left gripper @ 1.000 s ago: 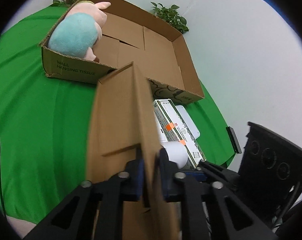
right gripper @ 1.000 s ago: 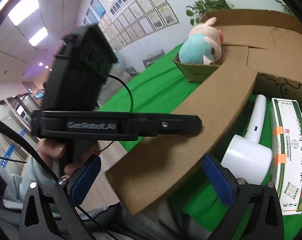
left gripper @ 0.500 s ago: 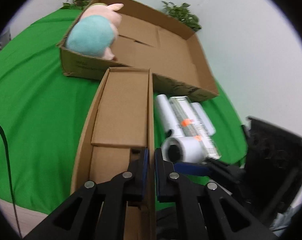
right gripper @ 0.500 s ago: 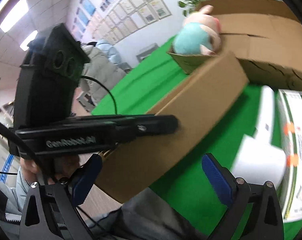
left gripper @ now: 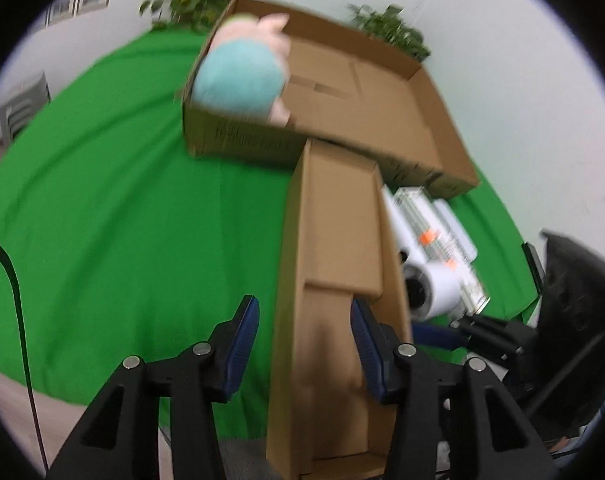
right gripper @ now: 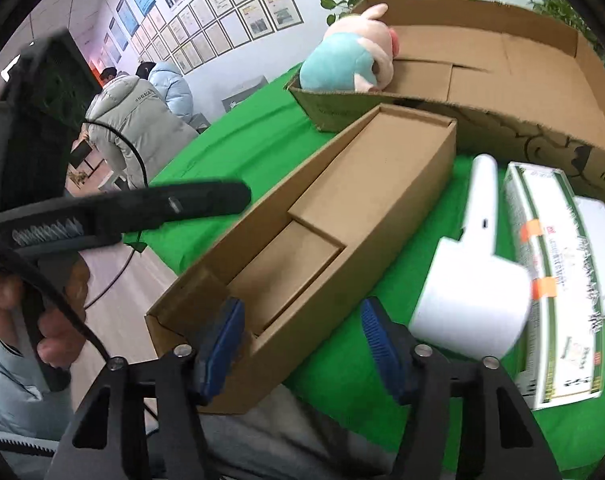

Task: Organize objects
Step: 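Grasp the long cardboard insert with the left gripper and lift it, then carry the cardboard insert over the box and lower it beside the pig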

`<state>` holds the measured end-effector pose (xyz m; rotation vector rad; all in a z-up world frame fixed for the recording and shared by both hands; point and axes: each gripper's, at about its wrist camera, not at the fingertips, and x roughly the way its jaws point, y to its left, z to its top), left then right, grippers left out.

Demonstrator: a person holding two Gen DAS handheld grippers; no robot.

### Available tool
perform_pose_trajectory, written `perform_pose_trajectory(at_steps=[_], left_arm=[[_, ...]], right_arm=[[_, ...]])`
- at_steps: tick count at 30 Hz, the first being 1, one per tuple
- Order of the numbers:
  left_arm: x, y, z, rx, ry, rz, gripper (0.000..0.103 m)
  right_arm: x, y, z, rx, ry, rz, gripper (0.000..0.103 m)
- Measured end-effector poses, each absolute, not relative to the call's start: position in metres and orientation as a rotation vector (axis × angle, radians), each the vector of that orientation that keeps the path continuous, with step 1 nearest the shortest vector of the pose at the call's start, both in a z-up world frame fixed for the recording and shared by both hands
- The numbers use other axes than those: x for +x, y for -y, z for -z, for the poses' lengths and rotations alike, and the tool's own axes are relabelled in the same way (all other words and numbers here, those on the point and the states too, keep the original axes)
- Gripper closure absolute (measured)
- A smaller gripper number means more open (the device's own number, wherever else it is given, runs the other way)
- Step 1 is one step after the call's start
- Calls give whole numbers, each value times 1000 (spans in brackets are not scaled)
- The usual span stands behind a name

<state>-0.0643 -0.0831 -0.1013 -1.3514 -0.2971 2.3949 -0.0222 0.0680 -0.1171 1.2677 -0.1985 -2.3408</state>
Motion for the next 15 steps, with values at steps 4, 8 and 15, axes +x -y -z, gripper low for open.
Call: perform_pose_trajectory(at_steps=[4,8,15], left_arm=[[-58,83,113,-1376,323,-2358,77],[-50,85,114,-1389,304,-2379,90],[-39,74,112,-1419,269,-2443,91]], right_arm=[[-21,-56,114,1260,131,2373,59],[-23,-55,115,1291,160,2377,62],[-25,-48,121,1355,138,2427,66]])
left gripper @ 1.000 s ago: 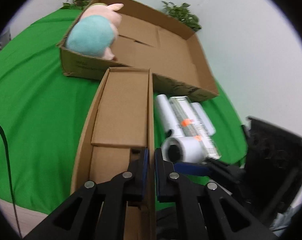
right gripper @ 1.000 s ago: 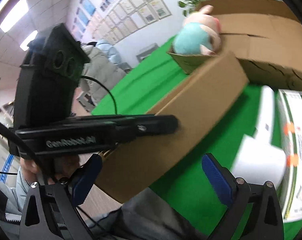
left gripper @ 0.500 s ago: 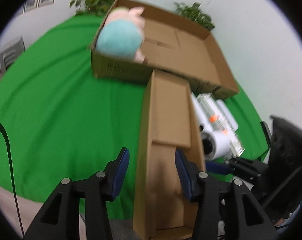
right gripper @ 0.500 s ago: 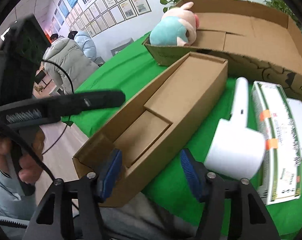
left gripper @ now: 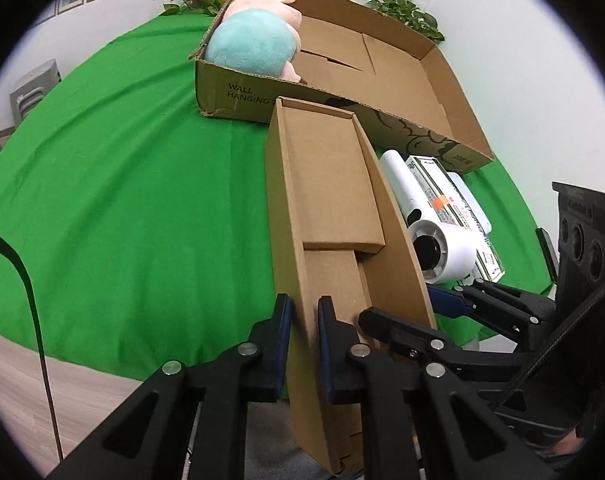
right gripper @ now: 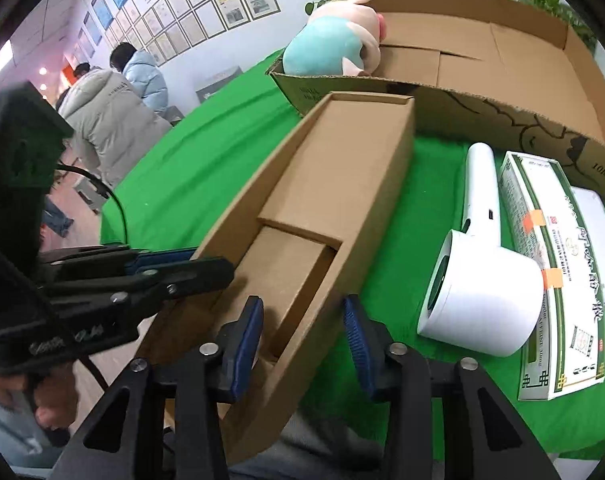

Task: Organize objects
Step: 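Carry the cardboard insert over the box and lower it beside the pig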

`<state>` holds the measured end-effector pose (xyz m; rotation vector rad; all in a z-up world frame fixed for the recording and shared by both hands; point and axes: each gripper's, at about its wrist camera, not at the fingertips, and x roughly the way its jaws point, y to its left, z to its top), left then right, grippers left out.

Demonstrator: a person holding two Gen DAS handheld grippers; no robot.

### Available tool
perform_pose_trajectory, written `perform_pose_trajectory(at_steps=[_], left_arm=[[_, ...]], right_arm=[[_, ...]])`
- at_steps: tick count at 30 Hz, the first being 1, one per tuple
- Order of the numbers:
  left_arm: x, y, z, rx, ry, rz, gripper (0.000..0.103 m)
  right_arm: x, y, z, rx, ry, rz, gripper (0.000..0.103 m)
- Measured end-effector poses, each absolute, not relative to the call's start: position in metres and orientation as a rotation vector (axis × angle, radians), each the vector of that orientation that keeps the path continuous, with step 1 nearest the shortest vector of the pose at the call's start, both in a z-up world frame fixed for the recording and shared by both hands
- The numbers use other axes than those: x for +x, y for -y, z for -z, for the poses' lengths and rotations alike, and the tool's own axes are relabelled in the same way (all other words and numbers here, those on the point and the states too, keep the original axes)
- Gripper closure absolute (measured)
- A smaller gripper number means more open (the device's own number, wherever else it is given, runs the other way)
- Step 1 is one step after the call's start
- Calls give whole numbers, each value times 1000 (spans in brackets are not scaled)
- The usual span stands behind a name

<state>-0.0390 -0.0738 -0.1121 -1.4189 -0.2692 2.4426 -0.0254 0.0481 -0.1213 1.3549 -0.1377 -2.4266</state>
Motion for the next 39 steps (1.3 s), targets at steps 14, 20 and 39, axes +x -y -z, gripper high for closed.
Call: perform_pose_trajectory(at_steps=[14,20,39], left_arm=[[-27,42,48,-1117,71,-2599,90],[-60,8,3,-901,-25,-2618,90],[-190,-25,-95,-583,-36,-2661,90]], right_arm=[[-4,-70,81,1142,206,2560,73],[-13,-98,32,946,234,2746,78],[-137,-161,-112,661,229,2995,90]])
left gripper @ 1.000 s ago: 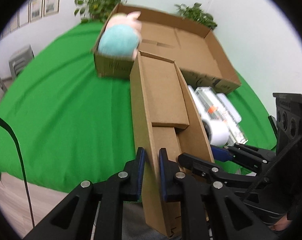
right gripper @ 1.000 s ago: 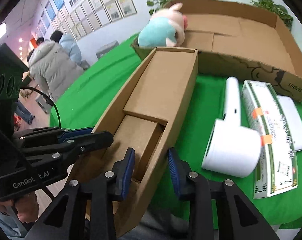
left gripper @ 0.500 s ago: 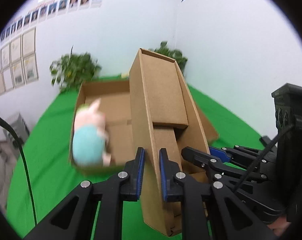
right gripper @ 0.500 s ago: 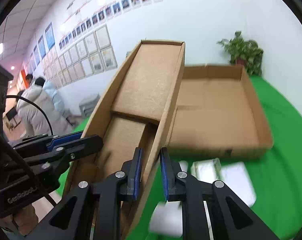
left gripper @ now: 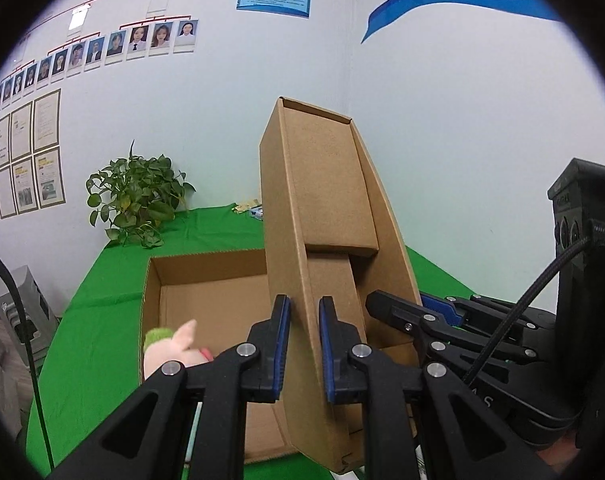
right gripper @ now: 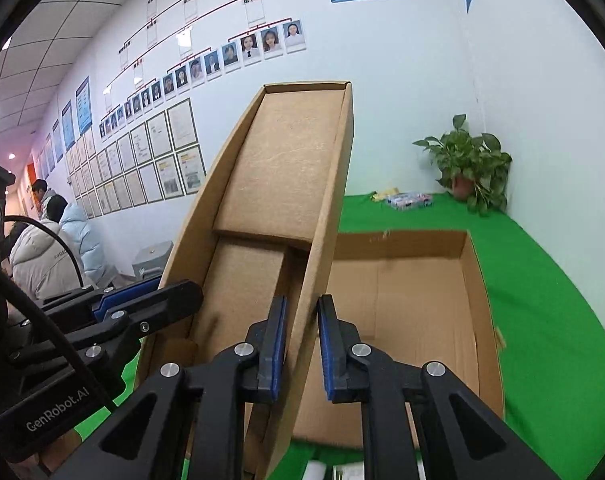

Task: Organize objects
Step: 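Carry the cardboard insert over the box and lower it beside the pig, then open the left gripper, release the insert and withdraw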

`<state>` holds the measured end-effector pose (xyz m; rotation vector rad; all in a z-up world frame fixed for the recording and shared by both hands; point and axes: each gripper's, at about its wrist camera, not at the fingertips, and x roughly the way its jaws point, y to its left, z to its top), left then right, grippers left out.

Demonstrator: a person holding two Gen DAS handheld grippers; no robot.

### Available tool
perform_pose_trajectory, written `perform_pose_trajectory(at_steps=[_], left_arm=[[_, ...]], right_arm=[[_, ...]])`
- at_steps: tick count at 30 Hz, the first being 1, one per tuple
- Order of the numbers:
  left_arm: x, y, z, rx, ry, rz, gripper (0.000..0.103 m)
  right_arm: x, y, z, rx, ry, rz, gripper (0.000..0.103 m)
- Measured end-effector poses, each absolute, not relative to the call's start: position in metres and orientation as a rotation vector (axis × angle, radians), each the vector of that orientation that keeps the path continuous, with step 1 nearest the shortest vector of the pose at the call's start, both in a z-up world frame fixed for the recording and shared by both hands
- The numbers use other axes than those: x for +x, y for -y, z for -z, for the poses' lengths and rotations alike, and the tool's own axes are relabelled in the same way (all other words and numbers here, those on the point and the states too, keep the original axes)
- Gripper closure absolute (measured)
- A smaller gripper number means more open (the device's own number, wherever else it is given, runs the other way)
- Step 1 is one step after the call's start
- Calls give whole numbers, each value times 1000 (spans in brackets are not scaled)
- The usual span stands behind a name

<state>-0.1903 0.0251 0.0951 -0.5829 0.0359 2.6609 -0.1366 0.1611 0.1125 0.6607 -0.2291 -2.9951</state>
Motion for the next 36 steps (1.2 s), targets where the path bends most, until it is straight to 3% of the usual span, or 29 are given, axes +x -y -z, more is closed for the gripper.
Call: perform_pose_trajectory(at_steps=[10,27,36], left_arm=[[-245,-6,-79,-684,-24,-2678,90],[-316,-7,68,-1280,-170,-2575,90],[-305,17,63,-1326,-47,-2555,88]], right_arm=[[-251,-154,-113,778,225,2941,90],[-394,-154,71,1310,279,2705,93],[-411,-134,100,1383,250,2708,96]])
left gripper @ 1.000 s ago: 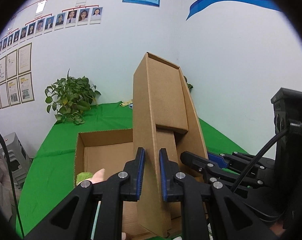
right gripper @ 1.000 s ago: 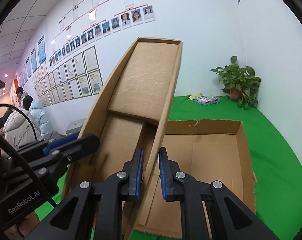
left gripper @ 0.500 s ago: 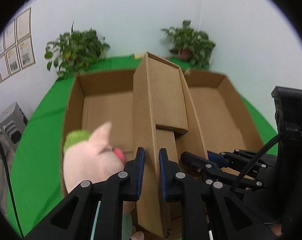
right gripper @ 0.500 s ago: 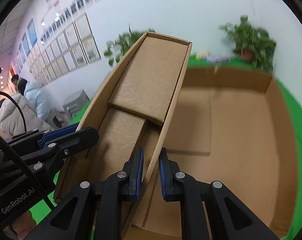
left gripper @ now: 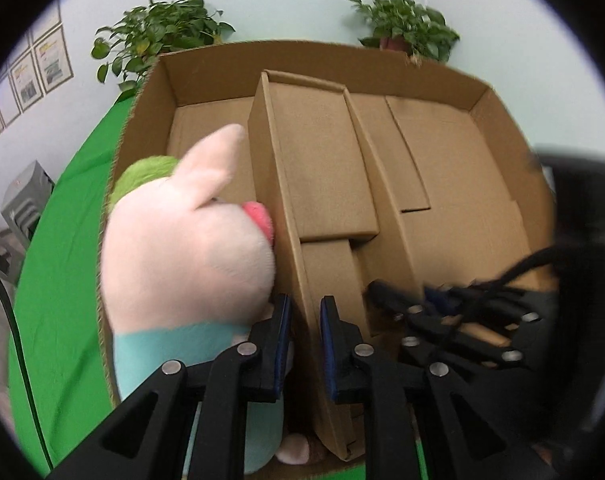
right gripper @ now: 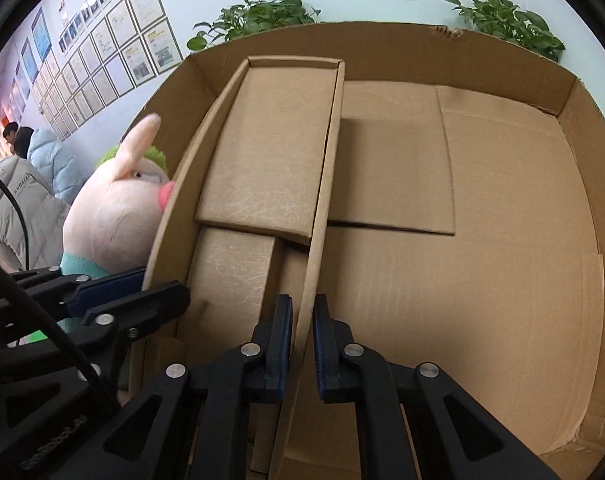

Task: Organize objects
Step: 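Open the left gripper, release the insert and withdraw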

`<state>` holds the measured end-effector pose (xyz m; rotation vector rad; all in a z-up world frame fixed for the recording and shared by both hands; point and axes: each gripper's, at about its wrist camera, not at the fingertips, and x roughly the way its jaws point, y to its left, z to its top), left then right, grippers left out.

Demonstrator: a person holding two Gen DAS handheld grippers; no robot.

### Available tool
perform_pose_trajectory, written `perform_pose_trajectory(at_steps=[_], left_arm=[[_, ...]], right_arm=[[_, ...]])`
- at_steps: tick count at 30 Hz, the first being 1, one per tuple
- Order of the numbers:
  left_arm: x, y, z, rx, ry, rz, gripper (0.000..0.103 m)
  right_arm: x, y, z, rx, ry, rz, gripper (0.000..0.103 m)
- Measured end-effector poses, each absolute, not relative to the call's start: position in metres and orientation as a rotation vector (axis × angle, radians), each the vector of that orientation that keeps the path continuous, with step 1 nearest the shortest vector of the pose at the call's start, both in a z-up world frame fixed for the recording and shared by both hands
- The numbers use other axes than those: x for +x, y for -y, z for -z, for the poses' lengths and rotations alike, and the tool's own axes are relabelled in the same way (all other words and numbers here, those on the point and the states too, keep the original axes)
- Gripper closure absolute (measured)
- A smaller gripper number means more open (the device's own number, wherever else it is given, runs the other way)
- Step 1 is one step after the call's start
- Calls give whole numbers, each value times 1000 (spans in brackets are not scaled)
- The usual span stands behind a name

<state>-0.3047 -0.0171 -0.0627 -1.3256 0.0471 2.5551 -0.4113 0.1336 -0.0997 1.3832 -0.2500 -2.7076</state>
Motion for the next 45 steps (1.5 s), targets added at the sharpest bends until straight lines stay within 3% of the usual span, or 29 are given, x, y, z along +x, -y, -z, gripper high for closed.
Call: perform_pose_trajectory(at_steps=[14,16,18,20,22,24,41,43,45], left_arm=[[-256,50,38,-1136,-6,-2720,86],[-254,50,37,-1109,-13,-2750,76],[-247,50,33,-1052,-8,-2795,60],[-238,50,26,-984,7,-2833,43],[-230,49,17,-903,2,-2880,25],[-221,44,8,-830,-20,-2908,23],[-182,4,-1,-778,-52,-2878,23],[-179,3,-2,-773,-43,-2877,23],[-176,1,-3,-770,-37,-2879,23]], right_arm=[[-436,-104,123,1452,282,2722,92],[-430,-107,118,1424,297,2738,82],[-421,-112,104,1346,302,2789,44],[-404,-121,83,1217,320,2836,25],[-385,-124,70,1121,322,2864,14],[-359,-132,60,1045,314,2879,0],[-201,-164,36,950,273,2966,1],[-193,-168,32,928,290,2974,3],[-184,-171,28,910,293,2977,16]])
